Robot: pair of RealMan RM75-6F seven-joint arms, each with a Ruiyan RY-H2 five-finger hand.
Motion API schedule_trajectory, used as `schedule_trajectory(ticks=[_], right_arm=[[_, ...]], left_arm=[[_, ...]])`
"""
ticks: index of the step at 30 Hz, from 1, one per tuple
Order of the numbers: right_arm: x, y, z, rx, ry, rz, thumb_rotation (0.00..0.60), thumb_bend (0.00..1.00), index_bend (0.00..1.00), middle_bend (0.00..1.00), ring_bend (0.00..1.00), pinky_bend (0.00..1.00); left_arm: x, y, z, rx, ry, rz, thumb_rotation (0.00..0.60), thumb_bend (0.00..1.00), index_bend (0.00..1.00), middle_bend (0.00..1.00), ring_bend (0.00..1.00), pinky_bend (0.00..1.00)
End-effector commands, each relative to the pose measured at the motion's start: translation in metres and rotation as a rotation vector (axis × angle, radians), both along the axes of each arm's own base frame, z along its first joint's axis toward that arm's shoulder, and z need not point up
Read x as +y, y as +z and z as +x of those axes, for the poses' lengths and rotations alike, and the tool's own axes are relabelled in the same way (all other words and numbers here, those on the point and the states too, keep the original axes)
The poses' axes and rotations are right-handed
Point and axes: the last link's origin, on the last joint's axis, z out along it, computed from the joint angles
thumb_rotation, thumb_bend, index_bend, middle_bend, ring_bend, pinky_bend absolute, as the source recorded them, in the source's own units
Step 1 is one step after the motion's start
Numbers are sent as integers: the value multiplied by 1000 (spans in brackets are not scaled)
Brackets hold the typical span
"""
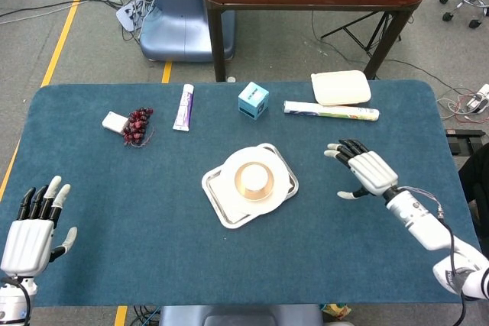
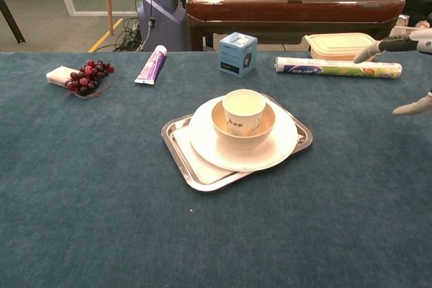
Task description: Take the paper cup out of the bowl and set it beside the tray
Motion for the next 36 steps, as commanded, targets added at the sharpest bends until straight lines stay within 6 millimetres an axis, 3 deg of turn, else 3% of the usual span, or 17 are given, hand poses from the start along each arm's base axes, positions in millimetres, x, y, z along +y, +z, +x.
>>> schedule_trajectory(ticks=[1,26,36], right_arm=[[-4,-8,11,4,19,22,600,215,153,125,0,0],[-47,-77,113,32,106,142,600,195,152,123,0,0],[-51,-95,144,41,146,165,600,194,153,120,0,0]], left_arm=[[0,0,0,-2,-1,0,600,325,0,0,0,0],[-5,17,1,-65,-19,18,600,336,0,0,0,0],[-6,23,0,-85,-24,18,600,336,0,0,0,0]])
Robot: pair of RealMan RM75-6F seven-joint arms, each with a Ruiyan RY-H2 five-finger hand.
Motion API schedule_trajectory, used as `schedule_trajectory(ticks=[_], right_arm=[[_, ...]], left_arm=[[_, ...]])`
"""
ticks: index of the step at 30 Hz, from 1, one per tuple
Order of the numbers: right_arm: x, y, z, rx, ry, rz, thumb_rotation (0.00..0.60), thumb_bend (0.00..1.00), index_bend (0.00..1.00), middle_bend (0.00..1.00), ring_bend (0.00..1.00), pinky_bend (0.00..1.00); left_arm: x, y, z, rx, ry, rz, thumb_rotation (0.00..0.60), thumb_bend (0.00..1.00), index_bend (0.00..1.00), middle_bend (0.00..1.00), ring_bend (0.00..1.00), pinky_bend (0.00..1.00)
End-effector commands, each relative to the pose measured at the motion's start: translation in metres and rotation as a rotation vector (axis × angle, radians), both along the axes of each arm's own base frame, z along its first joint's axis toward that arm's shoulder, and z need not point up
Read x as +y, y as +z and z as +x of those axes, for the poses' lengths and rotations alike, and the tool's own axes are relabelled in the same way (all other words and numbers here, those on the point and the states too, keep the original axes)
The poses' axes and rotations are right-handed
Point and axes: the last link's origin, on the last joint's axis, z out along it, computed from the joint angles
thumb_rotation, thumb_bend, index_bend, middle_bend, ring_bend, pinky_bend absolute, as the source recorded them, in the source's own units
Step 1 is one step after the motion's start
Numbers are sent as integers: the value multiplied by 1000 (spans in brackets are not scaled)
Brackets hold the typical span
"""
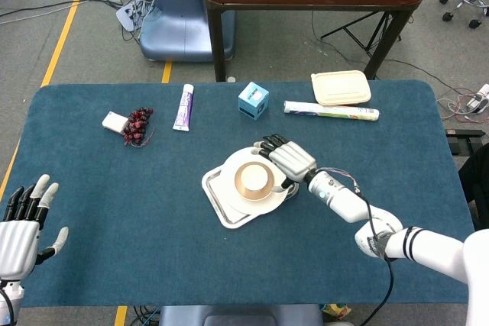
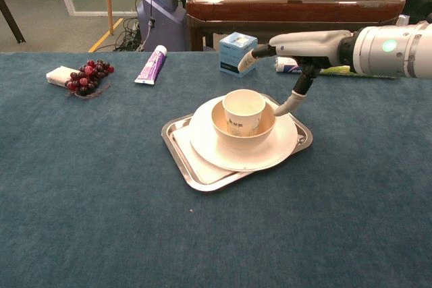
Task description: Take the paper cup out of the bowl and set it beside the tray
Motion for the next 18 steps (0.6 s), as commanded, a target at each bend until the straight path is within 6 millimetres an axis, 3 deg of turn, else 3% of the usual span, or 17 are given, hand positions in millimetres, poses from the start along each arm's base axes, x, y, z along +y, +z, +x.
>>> schedule_trajectory(ticks=[1,18], right_arm=[[1,-6,8,4,13,9,600,194,153,120,0,0],[-1,-32,18,57,25,27,600,194,153,117,0,0]], left_arm=[[-1,2,0,-5,-3,2,600,336,0,0,0,0],[-3,9,0,-25,-13,11,600,336,0,0,0,0]])
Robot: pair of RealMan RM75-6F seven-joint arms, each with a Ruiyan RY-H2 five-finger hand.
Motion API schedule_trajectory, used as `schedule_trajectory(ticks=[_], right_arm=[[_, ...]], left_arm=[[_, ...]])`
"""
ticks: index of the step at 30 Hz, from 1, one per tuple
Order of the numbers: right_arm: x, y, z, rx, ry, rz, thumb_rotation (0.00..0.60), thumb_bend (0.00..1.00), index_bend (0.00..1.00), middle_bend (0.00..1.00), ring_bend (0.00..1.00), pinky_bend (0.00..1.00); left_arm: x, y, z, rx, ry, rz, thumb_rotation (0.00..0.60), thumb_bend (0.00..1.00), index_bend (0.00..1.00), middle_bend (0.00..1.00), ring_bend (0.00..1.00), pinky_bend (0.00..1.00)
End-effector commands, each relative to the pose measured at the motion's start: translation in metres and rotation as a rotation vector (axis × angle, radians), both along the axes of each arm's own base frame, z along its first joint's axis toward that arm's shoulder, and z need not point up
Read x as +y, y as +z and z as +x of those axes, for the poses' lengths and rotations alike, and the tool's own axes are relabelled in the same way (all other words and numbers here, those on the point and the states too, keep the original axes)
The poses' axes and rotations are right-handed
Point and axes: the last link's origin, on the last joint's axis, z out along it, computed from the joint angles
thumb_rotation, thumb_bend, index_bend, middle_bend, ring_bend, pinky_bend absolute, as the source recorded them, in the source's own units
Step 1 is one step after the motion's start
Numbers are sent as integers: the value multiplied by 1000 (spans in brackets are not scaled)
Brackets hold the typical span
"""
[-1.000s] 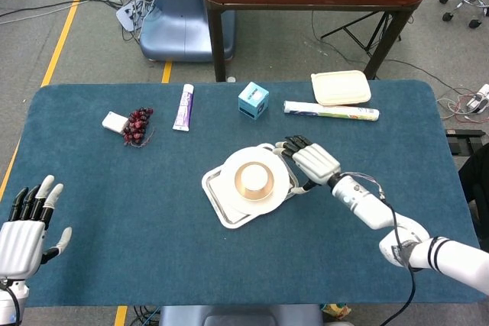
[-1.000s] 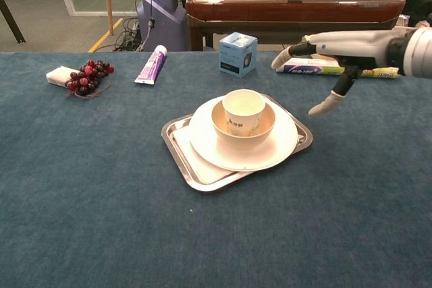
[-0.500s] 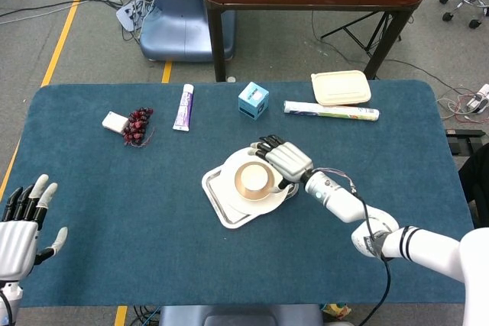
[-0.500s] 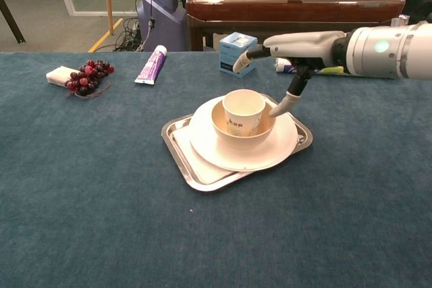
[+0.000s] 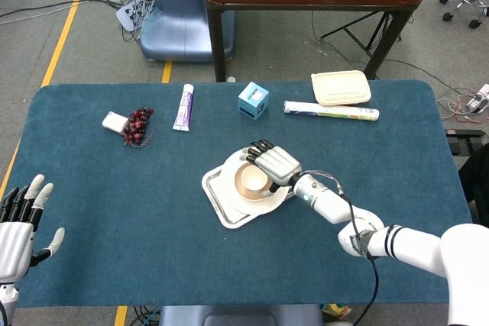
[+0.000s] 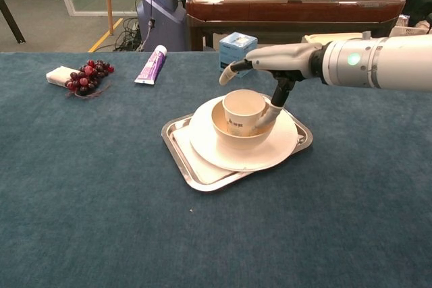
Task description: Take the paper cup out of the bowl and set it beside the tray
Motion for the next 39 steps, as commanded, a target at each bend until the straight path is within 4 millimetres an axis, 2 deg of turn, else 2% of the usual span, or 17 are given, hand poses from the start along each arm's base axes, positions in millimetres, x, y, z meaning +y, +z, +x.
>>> schedule_trajectory(ticks=[1,6,10,18,29,35,39], right_arm=[[-1,-4,0,12,2,-1,600,194,157,117,0,0],[-1,-8,1,8,0,-2,600,194,191,117,0,0],[-2,-8,3,10,4,-4,600,194,309,118,0,0],[-3,-9,5,14,15,-15,600,195,423,125,0,0],[-6,-1,14,-5,31,-37,600,194,444,126,0,0],[-5,13,25,-22,59,-59,600,194,444,126,0,0],[0,30,27,-30,69,-77,600,194,444,126,0,0]], left_arm=[[0,0,0,-2,-1,-1,600,336,0,0,0,0],[-1,1,-1,-6,-2,-2,600,336,0,0,0,0],[0,1,-1,-6,-4,-3,600,336,0,0,0,0],[0,1,-1,-6,-11,-9,600,336,0,0,0,0],[0,0,-2,1,-9,-12,600,335,0,0,0,0],[0,-1,-2,7,-8,-12,600,336,0,0,0,0],[0,-4,-3,18,-5,-22,600,336,0,0,0,0]])
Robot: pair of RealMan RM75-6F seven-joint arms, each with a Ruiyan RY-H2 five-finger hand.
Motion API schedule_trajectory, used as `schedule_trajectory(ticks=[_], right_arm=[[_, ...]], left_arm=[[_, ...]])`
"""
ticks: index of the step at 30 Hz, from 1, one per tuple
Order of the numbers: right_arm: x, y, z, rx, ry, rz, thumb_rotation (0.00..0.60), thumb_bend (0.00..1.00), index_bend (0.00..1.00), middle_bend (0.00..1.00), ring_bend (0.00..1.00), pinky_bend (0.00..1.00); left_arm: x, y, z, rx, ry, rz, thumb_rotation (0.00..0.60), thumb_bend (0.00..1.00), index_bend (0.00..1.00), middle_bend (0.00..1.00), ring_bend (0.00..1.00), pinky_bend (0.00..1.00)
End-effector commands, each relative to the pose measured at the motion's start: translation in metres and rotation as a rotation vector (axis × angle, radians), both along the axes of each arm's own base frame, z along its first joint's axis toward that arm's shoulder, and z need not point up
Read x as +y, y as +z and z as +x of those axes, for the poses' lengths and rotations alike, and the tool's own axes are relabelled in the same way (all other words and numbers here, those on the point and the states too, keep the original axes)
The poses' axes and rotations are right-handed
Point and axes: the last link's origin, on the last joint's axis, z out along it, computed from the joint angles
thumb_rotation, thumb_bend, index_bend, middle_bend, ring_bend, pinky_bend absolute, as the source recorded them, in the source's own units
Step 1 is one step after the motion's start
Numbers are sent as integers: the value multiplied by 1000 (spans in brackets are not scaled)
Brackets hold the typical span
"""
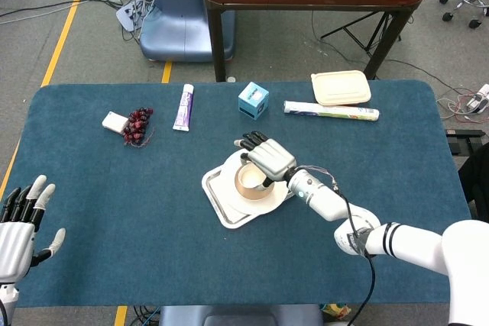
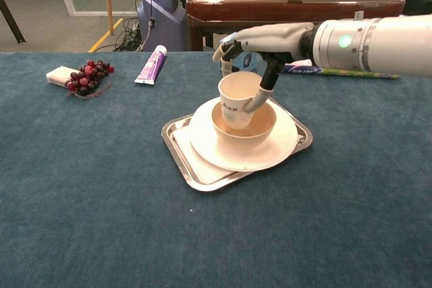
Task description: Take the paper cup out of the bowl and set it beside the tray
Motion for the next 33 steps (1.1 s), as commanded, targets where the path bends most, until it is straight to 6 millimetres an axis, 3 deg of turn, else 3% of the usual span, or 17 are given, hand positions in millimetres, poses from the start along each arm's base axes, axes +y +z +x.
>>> schedule_trajectory(ticks=[1,13,26,33], right_arm=[[3,17,0,-7,2,-23,600,194,444,126,0,0],[22,67,-12,-4,-27,-57,600,195,444,126,0,0],[77,110,-64,33,-61,-82,600,194,444,126,0,0],[98,112,-93,44,-91,-80,600,194,444,126,0,0]], left_arm=[[0,-2,0,5,0,-6,600,335,0,0,0,0],[3,-12,-1,46,15,-12,600,335,0,0,0,0],[3,-18,5,66,-6,-18,600,335,0,0,0,0],[0,-22,9,73,-22,-28,600,336,0,0,0,0]])
